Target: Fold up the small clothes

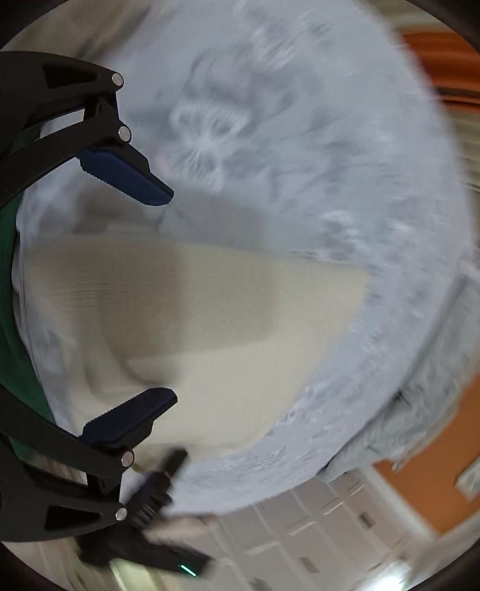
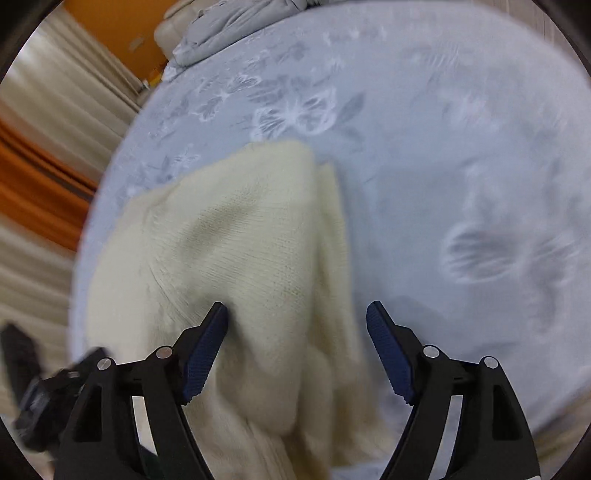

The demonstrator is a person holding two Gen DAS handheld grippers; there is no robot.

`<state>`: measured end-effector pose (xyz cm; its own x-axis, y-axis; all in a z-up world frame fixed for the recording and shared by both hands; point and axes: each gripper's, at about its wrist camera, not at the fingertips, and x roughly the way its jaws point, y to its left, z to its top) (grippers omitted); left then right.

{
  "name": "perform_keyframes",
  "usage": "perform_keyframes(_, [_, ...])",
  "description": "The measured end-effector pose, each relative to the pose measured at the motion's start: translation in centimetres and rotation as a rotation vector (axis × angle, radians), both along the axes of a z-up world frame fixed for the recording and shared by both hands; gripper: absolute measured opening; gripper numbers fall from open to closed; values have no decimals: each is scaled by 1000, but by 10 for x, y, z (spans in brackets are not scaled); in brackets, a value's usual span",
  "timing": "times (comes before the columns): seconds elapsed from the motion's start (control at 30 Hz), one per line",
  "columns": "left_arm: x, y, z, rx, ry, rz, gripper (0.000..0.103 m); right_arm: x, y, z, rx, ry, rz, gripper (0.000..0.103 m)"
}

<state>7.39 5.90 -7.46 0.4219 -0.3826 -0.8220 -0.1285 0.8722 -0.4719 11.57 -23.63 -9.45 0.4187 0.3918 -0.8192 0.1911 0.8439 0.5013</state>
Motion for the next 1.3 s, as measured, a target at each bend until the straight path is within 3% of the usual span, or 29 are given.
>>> perform_keyframes(0.03, [10, 4, -10, -61, 50, 5, 97, 2, -1, 2, 25, -1, -3, 38])
perform_keyframes(0.07, [17, 5, -18, -122, 85, -3, 91, 3, 1, 16, 2, -35, 6, 33])
perform_keyframes(0.1, [25, 5, -24, -180, 112, -17, 77, 0, 5, 32, -31, -94, 25, 26])
perform_keyframes(0.13, [29, 3, -22, -186, 121, -22, 75, -5, 9, 50, -55, -162, 46, 19])
perform_keyframes(0.2, [31, -8, 3, -122, 46, -68, 61, -17, 13, 85, -62, -276, 61, 19])
perform_keyframes(0.27, [27, -12, 30, -107, -55, -101, 59, -23, 14, 94, -103, -328, 64, 19])
perform_keyframes(0.33, [29, -9, 42, -149, -108, -105, 59, -14, 12, 68, -130, -258, 69, 23])
perform_keyframes(0.37, [29, -9, 43, -148, -126, -111, 60, -3, 11, 35, -150, -141, 91, 25])
perform_keyframes(0.4, [34, -14, 39, -93, -142, -133, 61, 3, 8, 9, -157, -49, 91, 35])
perform_keyframes(0.47, [41, -21, 21, 9, -100, -164, 66, -12, -4, 20, -84, -106, 22, 37])
perform_keyframes(0.5, [44, -23, 1, 52, -21, -168, 71, -20, -5, 35, -103, -144, -8, 37])
perform_keyframes(0.53, [40, -18, -6, 36, -1, -150, 72, -30, -4, 53, -133, -192, -19, 37])
perform_keyframes(0.57, [33, -12, -2, 9, -30, -120, 74, -41, 1, 73, -153, -247, -1, 37])
perform_keyframes(0.63, [17, -5, 16, 61, -88, -87, 75, -55, 11, 91, -165, -297, 47, 37])
perform_keyframes(0.73, [-8, -8, 34, 185, -156, -95, 83, -64, 41, 76, -295, -237, 160, 37])
perform_keyframes(0.8, [-21, -14, 36, 259, -162, -94, 84, -69, 47, 31, -372, -111, 192, 36])
perform_keyframes(0.83, [-25, -17, 35, 279, -161, -96, 84, -73, 42, 15, -338, -85, 160, 36])
perform_keyframes(0.93, [-31, -26, 28, 326, -134, -114, 85, -86, 30, 37, -276, -109, 72, 36])
perform_keyframes(1.07, [-53, -29, 24, 368, -132, -129, 85, -116, 42, 64, -344, -177, 63, 45])
perform_keyframes(1.2, [-65, -45, 23, 419, -139, -158, 86, -145, 56, 55, -411, -175, 49, 57])
perform_keyframes(1.3, [-75, -57, 27, 438, -179, -172, 86, -149, 57, 48, -437, -144, 36, 61])
